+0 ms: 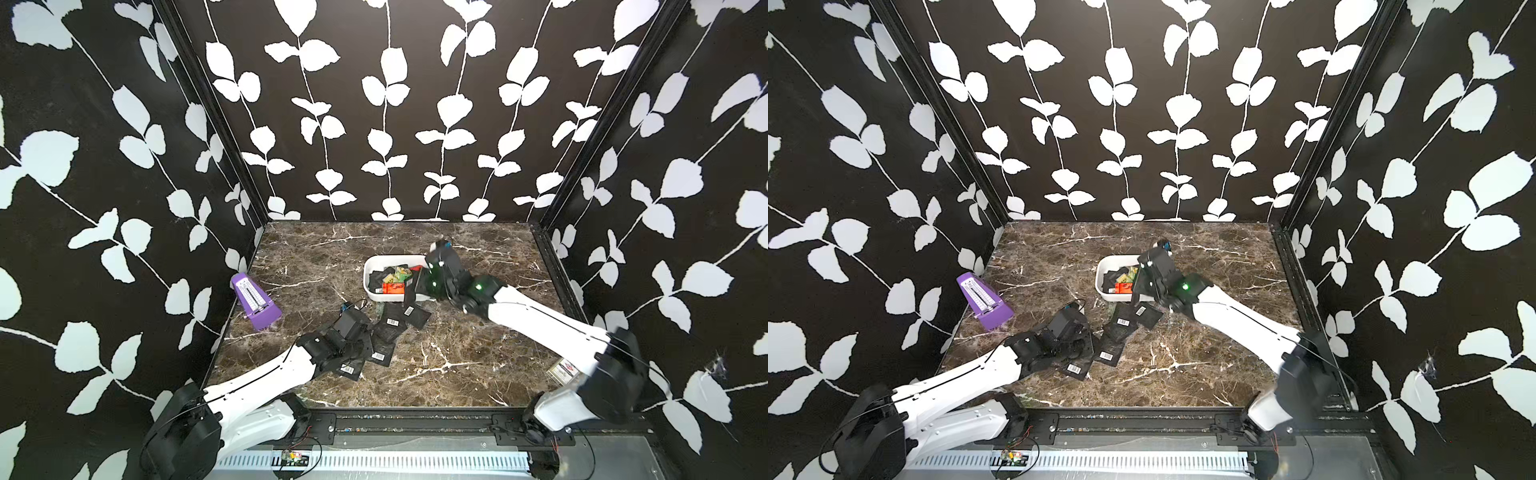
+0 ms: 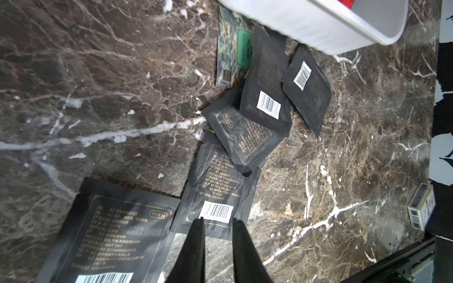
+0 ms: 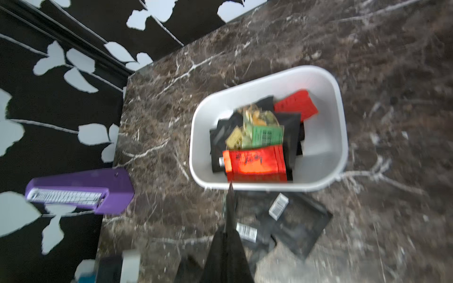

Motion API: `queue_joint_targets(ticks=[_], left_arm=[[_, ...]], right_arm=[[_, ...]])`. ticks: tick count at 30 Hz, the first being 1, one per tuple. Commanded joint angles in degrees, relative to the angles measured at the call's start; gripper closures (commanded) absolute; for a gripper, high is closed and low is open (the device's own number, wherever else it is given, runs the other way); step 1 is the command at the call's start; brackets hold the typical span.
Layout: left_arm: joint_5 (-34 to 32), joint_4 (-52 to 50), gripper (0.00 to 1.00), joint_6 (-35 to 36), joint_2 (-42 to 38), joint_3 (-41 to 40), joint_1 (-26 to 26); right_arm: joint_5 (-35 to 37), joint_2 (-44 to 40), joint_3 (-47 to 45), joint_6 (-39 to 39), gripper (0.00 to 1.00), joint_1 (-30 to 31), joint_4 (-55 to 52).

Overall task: Put the tea bags into the storage box
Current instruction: Pick up the tea bag from the center of the board, then place the tea bag in the storage box.

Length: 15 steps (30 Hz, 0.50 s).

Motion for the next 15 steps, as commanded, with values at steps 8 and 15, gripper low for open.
queue_joint_targets(ticks=[8,15], left_arm=[[0.94,-0.35,0.8,-0.38,-1.57,-1.88,0.34],[2.43,-0.03,0.8,-0.48,-1.36,-2.13,0.42]], right_arm=[[-7.08,20.1,19.0,-4.5,1.0,-5.46,2.25],[-7.06,25.51,22.61,-4.98,1.0,-7.45,-0.62]])
